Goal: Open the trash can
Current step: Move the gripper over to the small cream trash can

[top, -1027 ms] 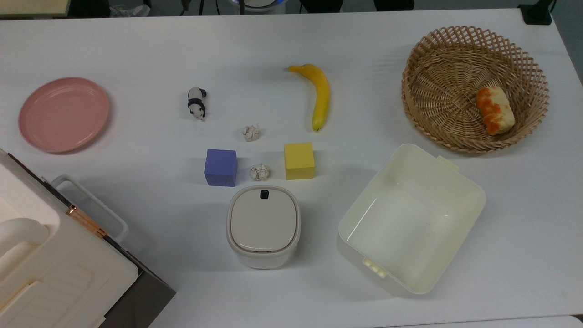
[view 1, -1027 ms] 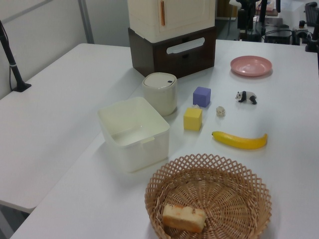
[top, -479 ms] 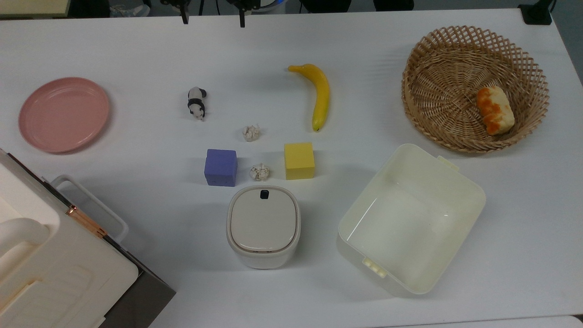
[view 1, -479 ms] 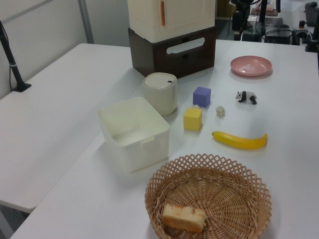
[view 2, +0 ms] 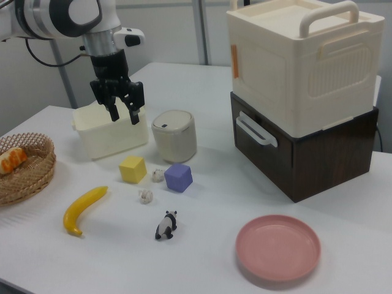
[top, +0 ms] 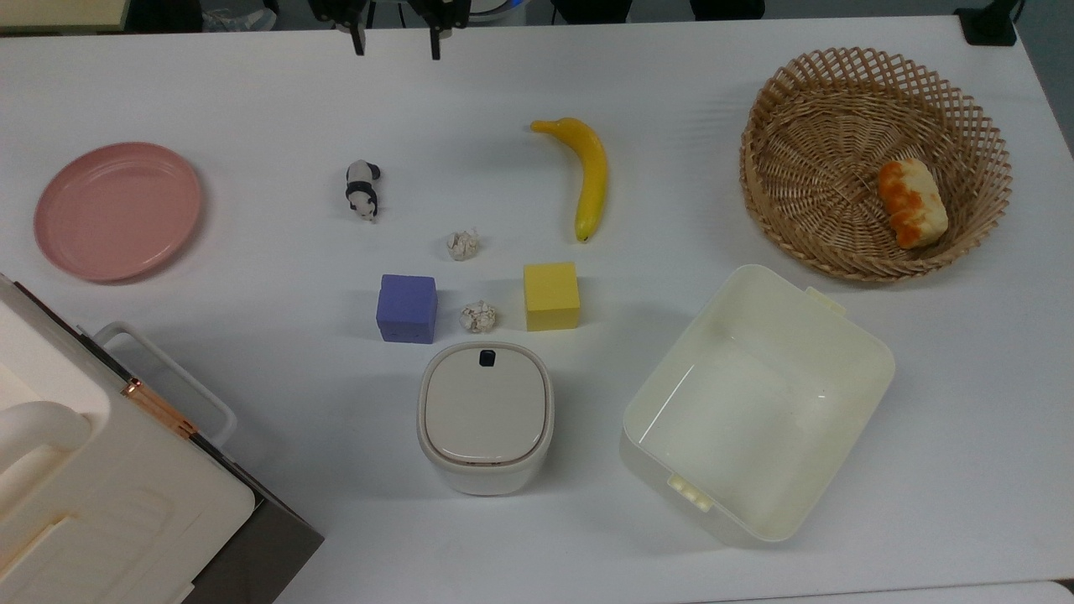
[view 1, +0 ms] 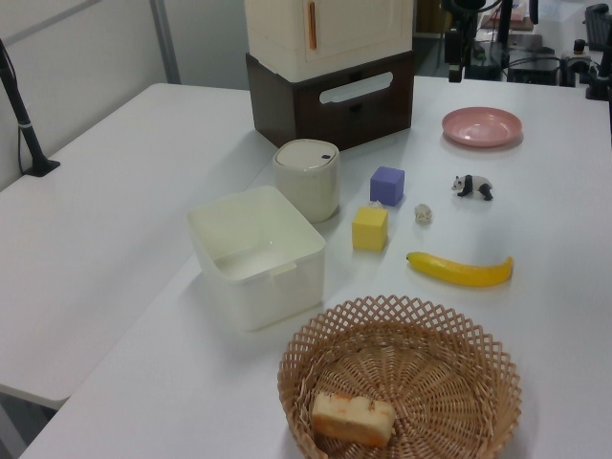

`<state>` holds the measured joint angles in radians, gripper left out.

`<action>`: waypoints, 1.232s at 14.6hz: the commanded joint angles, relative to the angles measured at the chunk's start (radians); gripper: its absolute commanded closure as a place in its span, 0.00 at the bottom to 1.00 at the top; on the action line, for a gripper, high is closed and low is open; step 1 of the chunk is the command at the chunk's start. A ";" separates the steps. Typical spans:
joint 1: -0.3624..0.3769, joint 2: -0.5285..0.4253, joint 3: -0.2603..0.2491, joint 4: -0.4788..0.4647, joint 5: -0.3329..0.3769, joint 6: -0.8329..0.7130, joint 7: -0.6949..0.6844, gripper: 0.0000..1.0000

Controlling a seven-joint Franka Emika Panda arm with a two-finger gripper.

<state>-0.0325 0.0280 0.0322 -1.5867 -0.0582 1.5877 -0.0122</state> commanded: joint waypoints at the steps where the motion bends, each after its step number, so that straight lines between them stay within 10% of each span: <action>1: 0.006 -0.002 0.000 -0.002 0.008 0.018 -0.018 0.94; 10: 0.005 0.021 0.000 0.002 0.008 0.024 -0.022 1.00; 18: 0.005 0.157 0.000 0.037 0.011 0.363 -0.020 1.00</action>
<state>-0.0323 0.1315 0.0327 -1.5806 -0.0582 1.8365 -0.0147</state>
